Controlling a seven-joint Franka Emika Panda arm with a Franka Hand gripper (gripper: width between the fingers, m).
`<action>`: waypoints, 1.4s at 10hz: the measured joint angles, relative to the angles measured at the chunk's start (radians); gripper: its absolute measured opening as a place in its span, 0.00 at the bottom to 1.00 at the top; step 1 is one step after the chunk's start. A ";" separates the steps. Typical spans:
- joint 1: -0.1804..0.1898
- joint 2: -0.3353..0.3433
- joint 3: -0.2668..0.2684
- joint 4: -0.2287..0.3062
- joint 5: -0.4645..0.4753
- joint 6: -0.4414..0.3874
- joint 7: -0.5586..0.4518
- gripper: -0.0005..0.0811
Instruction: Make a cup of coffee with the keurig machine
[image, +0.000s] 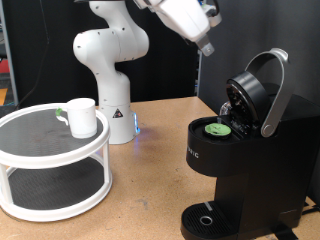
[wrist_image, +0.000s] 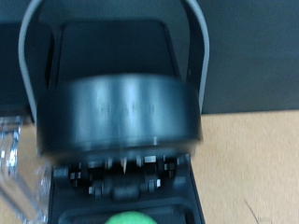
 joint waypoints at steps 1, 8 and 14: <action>0.008 0.000 0.005 0.001 0.018 0.001 -0.010 0.99; 0.043 0.034 0.120 0.004 0.027 0.090 0.057 0.99; 0.052 0.048 0.198 0.009 0.027 0.146 0.134 0.89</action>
